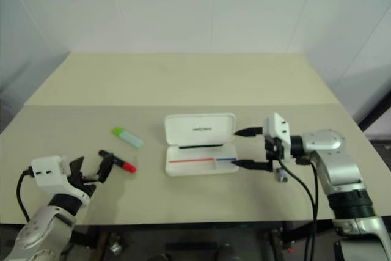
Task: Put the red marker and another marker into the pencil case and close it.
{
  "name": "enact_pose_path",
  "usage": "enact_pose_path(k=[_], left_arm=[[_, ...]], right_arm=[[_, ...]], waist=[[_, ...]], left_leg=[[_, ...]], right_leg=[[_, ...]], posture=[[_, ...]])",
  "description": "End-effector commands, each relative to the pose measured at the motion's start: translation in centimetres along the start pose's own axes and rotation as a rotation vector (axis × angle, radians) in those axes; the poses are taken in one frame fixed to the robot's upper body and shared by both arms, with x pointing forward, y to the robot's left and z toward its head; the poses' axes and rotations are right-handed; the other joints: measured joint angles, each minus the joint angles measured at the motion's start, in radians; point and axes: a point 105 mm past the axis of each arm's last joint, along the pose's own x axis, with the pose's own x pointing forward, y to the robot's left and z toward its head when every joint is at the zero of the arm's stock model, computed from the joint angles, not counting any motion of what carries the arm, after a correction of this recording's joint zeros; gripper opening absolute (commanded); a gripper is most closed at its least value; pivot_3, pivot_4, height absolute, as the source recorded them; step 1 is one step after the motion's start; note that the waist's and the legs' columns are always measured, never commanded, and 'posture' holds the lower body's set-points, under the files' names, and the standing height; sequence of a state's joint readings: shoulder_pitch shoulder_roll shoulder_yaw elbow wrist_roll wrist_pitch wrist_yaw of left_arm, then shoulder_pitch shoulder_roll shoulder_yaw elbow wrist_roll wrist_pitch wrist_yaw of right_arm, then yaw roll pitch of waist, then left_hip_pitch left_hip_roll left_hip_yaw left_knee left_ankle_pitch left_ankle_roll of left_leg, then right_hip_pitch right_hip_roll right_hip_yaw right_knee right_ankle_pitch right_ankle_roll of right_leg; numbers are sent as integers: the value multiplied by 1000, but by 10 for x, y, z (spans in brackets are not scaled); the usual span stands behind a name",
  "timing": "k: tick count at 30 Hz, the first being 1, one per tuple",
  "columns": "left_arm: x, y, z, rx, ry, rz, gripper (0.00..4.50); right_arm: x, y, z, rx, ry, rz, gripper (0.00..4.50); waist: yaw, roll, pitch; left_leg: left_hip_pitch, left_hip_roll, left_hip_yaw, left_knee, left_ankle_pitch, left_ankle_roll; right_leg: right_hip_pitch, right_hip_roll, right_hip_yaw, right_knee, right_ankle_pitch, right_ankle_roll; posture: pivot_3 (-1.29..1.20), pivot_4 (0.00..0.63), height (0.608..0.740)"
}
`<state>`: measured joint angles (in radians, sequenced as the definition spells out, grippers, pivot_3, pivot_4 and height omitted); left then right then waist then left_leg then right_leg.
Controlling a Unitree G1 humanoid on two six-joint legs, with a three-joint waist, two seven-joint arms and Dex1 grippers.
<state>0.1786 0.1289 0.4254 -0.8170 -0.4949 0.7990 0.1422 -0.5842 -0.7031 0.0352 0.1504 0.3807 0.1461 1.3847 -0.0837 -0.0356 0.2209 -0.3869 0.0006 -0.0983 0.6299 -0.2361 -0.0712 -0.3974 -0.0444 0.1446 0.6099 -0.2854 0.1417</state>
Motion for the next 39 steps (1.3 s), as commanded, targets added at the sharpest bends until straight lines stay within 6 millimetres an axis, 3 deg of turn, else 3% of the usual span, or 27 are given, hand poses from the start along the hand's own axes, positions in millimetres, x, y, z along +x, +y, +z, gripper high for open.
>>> enact_pose_path(k=[1,12,18,27,39], left_arm=[[-9,-1,3,15,21,79,4500],[14,-12,6,-93,118,210,4500],[28,-21,11,-54,181,245,4500],[33,-18,-1,65,348,365,4500],[43,-24,-18,41,447,357,4500]], right_arm=[[6,-1,13,-54,-37,35,4478],[16,1,17,-68,-66,98,4478],[20,2,18,-73,-79,104,4478],[21,-2,22,-89,-94,92,4478],[19,-6,27,-108,-96,90,4478]], waist=[[-1,0,0],[2,0,0],[0,-1,0],[-1,-1,1],[0,-1,0]], left_leg=[[0,0,0,1,0,0],[-1,0,0,0,-1,1],[-1,0,-1,-2,-1,1],[-1,0,-1,-2,-2,0],[-1,0,-1,-2,-2,0]], right_leg=[[1,0,0,-2,1,0],[3,0,-1,-9,2,1],[3,0,-2,-9,3,4],[3,0,-2,-10,4,7],[3,0,-2,-10,5,8]], posture=[[0,150,740],[0,150,740],[0,150,740],[0,150,740],[0,150,740]])
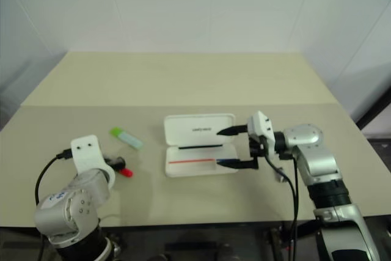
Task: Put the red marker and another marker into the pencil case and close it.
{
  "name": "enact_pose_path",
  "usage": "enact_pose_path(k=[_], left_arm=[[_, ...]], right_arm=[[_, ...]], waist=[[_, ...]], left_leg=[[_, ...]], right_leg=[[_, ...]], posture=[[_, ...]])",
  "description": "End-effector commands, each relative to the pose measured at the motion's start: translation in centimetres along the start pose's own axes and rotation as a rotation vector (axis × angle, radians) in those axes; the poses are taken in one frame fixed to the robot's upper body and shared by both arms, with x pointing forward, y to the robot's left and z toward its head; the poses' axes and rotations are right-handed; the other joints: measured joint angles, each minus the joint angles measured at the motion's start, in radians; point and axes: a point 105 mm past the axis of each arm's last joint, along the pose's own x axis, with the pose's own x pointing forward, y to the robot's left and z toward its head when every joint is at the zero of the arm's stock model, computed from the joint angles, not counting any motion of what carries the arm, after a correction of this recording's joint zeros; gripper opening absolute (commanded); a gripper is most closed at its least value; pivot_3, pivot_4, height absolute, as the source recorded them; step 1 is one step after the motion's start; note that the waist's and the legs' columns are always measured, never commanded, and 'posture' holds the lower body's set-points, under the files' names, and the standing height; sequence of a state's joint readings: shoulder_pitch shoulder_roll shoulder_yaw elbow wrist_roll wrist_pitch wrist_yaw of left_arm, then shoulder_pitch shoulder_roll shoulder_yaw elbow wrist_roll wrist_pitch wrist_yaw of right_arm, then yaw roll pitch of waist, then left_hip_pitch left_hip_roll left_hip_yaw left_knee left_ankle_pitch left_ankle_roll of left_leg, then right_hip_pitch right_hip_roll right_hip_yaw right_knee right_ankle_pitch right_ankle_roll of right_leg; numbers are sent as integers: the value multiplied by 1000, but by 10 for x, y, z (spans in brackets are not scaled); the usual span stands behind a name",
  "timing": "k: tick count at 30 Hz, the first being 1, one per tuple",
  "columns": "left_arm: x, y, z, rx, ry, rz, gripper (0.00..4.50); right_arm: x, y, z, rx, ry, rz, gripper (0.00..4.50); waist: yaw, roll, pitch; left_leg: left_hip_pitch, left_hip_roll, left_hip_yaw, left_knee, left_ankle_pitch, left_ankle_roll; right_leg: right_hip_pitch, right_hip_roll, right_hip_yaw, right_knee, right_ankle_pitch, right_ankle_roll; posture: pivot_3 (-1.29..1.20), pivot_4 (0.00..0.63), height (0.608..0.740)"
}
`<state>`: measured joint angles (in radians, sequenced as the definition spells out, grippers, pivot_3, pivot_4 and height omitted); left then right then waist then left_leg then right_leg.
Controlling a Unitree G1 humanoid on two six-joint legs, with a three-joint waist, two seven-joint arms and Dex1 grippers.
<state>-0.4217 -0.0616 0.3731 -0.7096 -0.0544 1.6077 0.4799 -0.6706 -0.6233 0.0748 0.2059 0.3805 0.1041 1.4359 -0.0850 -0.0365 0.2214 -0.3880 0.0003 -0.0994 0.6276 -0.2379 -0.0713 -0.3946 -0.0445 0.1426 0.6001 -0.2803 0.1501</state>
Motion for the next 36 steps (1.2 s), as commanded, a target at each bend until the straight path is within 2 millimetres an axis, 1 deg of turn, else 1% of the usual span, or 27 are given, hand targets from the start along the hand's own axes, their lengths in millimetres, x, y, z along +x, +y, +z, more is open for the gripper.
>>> enact_pose_path(k=[1,3,7,8,10,13,14,17,20,25,28,30,31,32,33,34,35,36], left_arm=[[1,-2,-5,-24,30,0,4313],[2,-4,-7,-46,43,-14,3869],[3,-3,-13,-86,75,-3,2542],[4,-3,-14,-88,80,0,2277],[4,-3,-14,-93,84,1,1597],[5,-3,-12,-98,78,1,701],[5,-2,-11,-100,75,2,610],[6,0,-8,-114,52,1,610],[6,0,1,-183,-2,-27,610],[7,9,29,-300,-171,-88,610],[4,10,43,-312,-267,-156,610],[0,11,61,-274,-368,-223,610],[-2,9,68,-253,-404,-250,610],[-15,-3,86,-185,-520,-379,610],[-27,-13,96,-131,-596,-475,610],[-36,-21,102,-40,-652,-542,610],[-38,-27,104,27,-663,-568,610],[-37,-24,113,48,-695,-566,610]], right_arm=[[-3,-5,13,-61,-16,2,4494],[-4,-5,13,-62,-15,1,4500],[-6,-6,13,-67,-14,-1,4500],[-6,-6,14,-69,-14,-2,4500],[-6,-7,14,-73,-15,-3,4500],[-6,-8,14,-80,-18,-5,4500],[-6,-8,14,-81,-18,-5,4500],[-6,-9,12,-83,-19,-8,4500],[-7,-10,10,-84,-18,-12,4500],[-8,-12,6,-88,-16,-27,4500],[-11,-15,4,-89,-13,-44,4500],[-13,-16,4,-92,-11,-55,4500],[-14,-17,3,-92,-10,-59,4500],[-15,-17,3,-94,-7,-63,4500],[-16,-17,2,-94,-5,-66,4500],[-17,-17,1,-91,4,-71,4500],[-19,-18,-1,-100,24,-80,4500],[-22,-23,1,-115,34,-104,4500]], waist=[[1,0,0],[1,0,0],[0,0,0],[0,0,0],[0,0,0],[0,0,0],[0,0,0],[-1,0,0],[-2,0,0],[-2,0,0],[1,0,0],[2,0,0],[2,0,0],[2,0,0],[2,0,0],[2,0,0],[2,0,0],[2,0,0]], left_leg=[[0,0,0,0,0,0],[0,0,0,0,0,0],[0,0,0,0,-1,0],[0,0,0,0,-1,0],[0,0,0,-1,-1,0],[0,0,0,0,-1,0],[0,0,0,0,-1,0],[0,0,0,0,-1,0],[0,0,0,0,-1,0],[0,0,0,0,0,0],[-1,0,0,0,-1,1],[-2,0,0,-1,-2,1],[-2,0,0,-1,-2,1],[-2,0,0,-2,-2,1],[-2,0,0,-3,-2,0],[-2,1,0,-3,-3,0],[-2,1,0,-4,-3,0],[-2,1,0,-5,-3,0]], right_leg=[[0,0,0,0,0,0],[0,0,0,0,0,0],[1,0,0,-3,0,0],[1,0,0,-3,0,0],[1,0,0,-3,0,0],[1,0,0,-3,0,1],[1,0,0,-3,1,3],[1,0,0,-3,1,2],[1,0,0,-3,0,-1],[1,0,0,-4,0,-3],[1,0,0,-6,2,1],[1,0,0,-6,7,11],[0,0,0,-6,7,11],[0,0,0,-6,7,11],[-1,0,0,-6,7,11],[-1,0,0,-6,7,11],[-1,0,0,-6,7,11],[-2,0,0,-5,7,11]], posture=[[0,150,740],[0,150,740],[0,150,740],[0,150,740],[0,150,740],[0,150,740],[0,150,740],[0,150,740],[0,150,740],[0,150,740],[0,150,740],[0,150,740],[0,150,740],[0,150,740],[0,150,740],[0,150,740],[0,150,740],[0,150,740]])
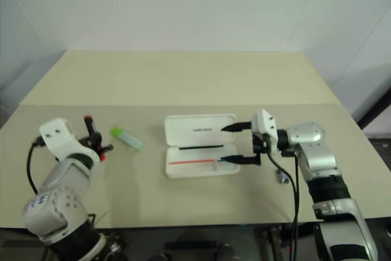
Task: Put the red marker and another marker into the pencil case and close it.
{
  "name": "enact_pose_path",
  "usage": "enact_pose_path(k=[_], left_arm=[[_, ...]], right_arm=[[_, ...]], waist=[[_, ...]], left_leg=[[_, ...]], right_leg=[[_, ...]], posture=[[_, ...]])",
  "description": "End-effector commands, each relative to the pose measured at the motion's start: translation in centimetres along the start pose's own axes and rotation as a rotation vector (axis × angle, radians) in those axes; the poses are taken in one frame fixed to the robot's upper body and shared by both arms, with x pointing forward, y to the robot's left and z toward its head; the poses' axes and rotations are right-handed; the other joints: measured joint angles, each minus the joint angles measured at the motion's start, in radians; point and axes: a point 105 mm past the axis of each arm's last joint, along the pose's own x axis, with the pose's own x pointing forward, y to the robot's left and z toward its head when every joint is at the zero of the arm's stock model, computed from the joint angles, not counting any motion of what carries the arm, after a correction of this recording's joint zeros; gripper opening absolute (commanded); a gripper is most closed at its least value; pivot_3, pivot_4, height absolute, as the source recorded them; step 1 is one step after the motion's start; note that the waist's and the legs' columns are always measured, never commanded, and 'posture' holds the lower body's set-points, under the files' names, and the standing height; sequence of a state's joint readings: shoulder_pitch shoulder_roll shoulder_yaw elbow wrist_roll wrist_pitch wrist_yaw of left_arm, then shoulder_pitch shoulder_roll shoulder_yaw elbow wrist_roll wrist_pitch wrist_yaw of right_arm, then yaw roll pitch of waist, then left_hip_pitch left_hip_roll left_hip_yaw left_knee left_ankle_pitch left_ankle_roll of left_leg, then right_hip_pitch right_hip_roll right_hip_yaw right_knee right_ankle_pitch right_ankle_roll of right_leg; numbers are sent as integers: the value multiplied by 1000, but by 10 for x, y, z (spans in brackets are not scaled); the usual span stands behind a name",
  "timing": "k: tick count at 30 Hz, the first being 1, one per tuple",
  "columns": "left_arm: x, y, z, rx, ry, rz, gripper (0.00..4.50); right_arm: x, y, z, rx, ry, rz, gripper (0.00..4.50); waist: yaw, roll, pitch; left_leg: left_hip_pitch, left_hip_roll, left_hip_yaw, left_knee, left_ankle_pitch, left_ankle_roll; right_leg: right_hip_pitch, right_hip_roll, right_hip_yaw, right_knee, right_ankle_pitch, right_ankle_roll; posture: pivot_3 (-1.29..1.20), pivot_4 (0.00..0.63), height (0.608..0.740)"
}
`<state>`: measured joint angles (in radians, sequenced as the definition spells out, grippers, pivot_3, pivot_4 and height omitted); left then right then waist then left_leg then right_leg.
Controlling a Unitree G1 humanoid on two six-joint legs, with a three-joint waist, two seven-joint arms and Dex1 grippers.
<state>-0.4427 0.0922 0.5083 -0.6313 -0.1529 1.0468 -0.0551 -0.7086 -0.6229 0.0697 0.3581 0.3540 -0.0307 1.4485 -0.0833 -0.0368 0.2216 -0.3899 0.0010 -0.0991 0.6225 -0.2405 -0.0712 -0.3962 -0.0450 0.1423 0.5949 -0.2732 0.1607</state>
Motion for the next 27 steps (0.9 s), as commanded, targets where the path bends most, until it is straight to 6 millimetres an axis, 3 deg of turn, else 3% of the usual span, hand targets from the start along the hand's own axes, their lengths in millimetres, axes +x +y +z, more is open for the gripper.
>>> enact_pose_path(k=[1,4,8,13,21,27], left_arm=[[6,-22,28,92,-126,-164,610],[13,-25,39,105,-180,-205,610],[18,-46,75,97,-341,-401,610],[17,-76,86,175,-388,-661,610],[-4,-141,60,442,-334,-1148,610],[-6,-160,34,540,-277,-1293,610]], right_arm=[[-14,-16,13,-90,22,-76,4500],[-22,-21,15,-112,41,-102,4500],[-37,-26,20,-130,64,-163,4500],[-51,-23,32,-129,41,-223,4500],[-64,4,46,-59,23,-267,4500],[-77,8,56,-55,32,-364,4500]], waist=[[1,0,0],[2,0,0],[4,0,0],[5,1,0],[11,1,0],[12,1,0]], left_leg=[[0,0,0,-1,0,0],[0,0,0,-1,0,0],[0,0,0,-2,0,0],[0,0,0,-3,0,1],[0,0,0,-5,0,1],[1,0,0,-5,1,1]], right_leg=[[0,0,0,0,0,0],[0,-1,0,0,0,0],[0,-1,0,0,0,0],[-1,-1,0,-1,0,0],[-2,-1,0,0,-2,0],[-2,-1,0,2,-2,-1]], posture=[[0,150,740],[0,150,740],[0,150,740],[0,150,740],[0,150,740],[0,150,740]])
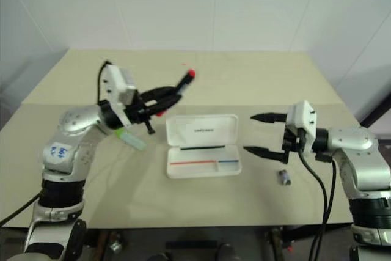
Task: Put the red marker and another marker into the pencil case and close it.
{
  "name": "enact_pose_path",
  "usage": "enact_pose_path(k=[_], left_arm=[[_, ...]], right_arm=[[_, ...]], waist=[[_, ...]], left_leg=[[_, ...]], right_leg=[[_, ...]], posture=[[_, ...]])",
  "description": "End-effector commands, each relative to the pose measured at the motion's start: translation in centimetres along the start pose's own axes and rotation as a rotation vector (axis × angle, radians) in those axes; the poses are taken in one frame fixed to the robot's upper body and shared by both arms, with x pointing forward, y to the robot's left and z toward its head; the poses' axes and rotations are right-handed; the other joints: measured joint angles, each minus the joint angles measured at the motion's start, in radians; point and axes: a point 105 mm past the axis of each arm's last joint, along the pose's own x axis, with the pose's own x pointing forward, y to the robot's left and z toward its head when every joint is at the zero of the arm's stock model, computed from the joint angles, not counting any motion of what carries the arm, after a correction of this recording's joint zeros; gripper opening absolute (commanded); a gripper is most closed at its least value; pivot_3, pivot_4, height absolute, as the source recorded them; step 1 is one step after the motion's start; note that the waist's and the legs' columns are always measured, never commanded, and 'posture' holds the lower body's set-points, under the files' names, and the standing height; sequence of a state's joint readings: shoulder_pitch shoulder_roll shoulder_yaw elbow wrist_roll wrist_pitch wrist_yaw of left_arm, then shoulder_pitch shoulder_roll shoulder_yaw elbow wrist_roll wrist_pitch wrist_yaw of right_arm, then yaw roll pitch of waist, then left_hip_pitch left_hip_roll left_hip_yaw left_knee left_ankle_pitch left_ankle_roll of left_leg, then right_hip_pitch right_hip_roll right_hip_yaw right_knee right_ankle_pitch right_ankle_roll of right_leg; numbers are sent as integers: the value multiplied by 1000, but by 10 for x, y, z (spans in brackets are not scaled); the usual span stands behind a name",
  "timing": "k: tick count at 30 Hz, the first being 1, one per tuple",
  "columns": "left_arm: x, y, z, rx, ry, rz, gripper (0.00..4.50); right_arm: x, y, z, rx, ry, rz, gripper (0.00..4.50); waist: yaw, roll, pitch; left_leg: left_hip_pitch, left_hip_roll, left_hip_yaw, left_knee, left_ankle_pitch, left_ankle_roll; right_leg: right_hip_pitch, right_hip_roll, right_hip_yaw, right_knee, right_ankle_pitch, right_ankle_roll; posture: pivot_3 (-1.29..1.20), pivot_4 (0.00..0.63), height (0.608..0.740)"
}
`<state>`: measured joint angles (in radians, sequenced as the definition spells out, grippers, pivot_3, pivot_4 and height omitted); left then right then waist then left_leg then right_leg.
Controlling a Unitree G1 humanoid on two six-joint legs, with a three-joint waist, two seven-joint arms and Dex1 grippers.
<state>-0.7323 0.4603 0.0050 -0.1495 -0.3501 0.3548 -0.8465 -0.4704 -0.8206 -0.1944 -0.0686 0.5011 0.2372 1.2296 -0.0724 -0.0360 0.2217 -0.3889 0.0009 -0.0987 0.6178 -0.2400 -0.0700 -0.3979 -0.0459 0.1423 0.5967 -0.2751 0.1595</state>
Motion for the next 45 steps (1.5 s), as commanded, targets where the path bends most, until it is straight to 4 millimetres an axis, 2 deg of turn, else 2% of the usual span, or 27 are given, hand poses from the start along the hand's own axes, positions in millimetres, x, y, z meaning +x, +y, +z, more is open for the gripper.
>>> enact_pose_path(k=[1,6,16,27,36,45], left_arm=[[6,-3,-4,47,15,-58,610],[13,-13,-31,63,142,-137,610],[25,-41,-60,81,216,-306,610],[36,-53,-99,38,300,-348,610],[41,-53,-118,90,379,-353,610],[46,-57,-124,102,394,-349,610]], right_arm=[[-16,-3,11,-37,10,-76,4500],[-23,4,9,-37,40,-106,4500],[-24,10,8,-32,47,-137,4500],[-19,16,5,-5,43,-118,4500],[-2,36,8,31,-1,-34,4500],[-1,38,10,25,-9,-42,4500]], waist=[[4,0,0],[11,0,0],[21,0,0],[25,0,0],[31,0,0],[43,0,0]], left_leg=[[0,0,0,0,0,0],[0,0,0,0,0,0],[0,0,0,0,0,0],[0,0,0,0,0,1],[0,0,0,0,0,1],[0,0,0,1,0,1]], right_leg=[[0,0,0,0,0,0],[0,0,0,0,0,0],[0,0,0,0,0,0],[0,0,0,1,0,0],[0,0,0,1,0,0],[0,0,0,2,0,0]], posture=[[0,150,740],[0,150,740],[0,150,740],[0,150,740],[0,150,740],[0,150,740]])
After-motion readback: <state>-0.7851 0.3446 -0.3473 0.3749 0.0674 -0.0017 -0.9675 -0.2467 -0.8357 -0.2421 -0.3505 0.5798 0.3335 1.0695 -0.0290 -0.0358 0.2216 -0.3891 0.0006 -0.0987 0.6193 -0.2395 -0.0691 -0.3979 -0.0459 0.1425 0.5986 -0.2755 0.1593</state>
